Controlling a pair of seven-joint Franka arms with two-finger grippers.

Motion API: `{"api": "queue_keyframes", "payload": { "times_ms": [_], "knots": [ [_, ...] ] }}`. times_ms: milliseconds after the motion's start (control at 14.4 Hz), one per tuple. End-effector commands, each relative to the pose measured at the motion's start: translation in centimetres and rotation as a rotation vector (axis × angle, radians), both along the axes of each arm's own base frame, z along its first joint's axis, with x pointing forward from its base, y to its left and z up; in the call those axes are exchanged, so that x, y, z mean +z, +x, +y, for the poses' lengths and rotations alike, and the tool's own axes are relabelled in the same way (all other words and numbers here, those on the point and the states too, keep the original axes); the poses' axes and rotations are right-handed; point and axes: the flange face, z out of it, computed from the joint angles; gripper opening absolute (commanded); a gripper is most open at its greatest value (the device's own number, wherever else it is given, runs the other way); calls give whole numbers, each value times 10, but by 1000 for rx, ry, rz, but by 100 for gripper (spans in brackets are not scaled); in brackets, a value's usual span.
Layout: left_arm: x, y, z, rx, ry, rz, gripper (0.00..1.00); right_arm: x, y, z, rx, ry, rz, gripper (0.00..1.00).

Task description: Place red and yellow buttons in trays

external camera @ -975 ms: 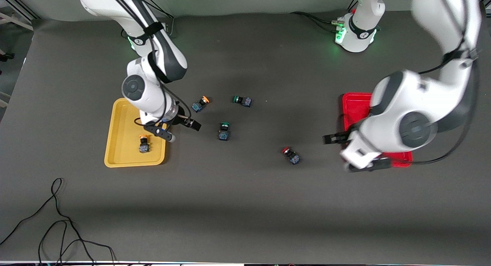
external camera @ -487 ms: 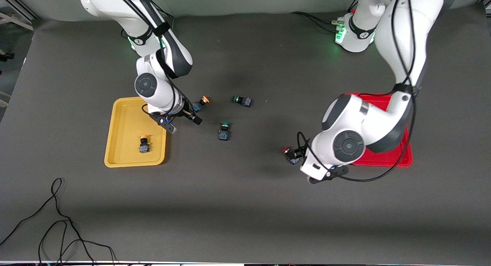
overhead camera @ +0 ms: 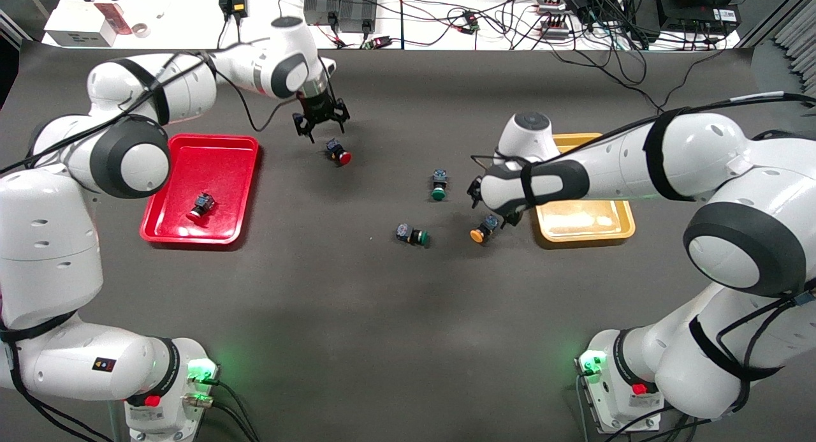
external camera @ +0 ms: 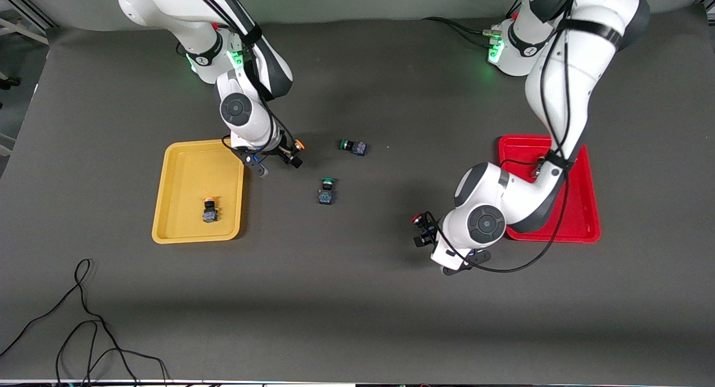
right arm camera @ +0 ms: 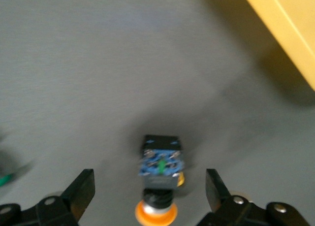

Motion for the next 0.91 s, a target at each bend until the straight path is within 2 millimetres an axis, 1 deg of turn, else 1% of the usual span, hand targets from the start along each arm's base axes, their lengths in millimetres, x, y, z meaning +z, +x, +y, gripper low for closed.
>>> {"api": "queue_keyframes", "payload": {
  "times_ms": [0, 139, 209, 278, 418, 487, 557, 627, 696, 766, 835],
  "knots": [
    [-4, -10, -5, 31, 13, -16, 86, -10, -5, -5, -33, -4, -11, 91],
    [-6, -13, -8, 54, 18, -9, 68, -16, -4, -5, -36, -6, -29, 67],
    [-7, -18, -15, 52, 20, -4, 58, -18, -3, -5, -33, -8, -33, 55],
    [-9, -21, -17, 61, 25, 2, 45, -19, -3, -6, -35, -8, -35, 47],
    [-11, -27, -23, 67, 30, 10, 18, -16, -1, -5, -32, -3, -38, 20],
    [-11, -30, -26, 61, 36, 18, 5, -11, 1, -5, -28, 5, -41, 12],
    [-7, -29, -24, 63, 41, 21, 0, -2, 4, -5, -28, 17, -50, 8],
    [2, -26, -21, 69, 39, 14, 0, 10, 7, -5, -21, 32, -46, 5],
    [16, -26, -16, 59, 57, 32, 0, 29, 20, -11, -10, 53, -40, 5],
    [33, -26, -10, 40, 85, 61, 0, 50, 36, -29, 13, 75, -33, 5],
    [57, -25, 1, 29, 109, 76, 0, 70, 45, -51, 83, 99, -18, 5]
  ]
}}
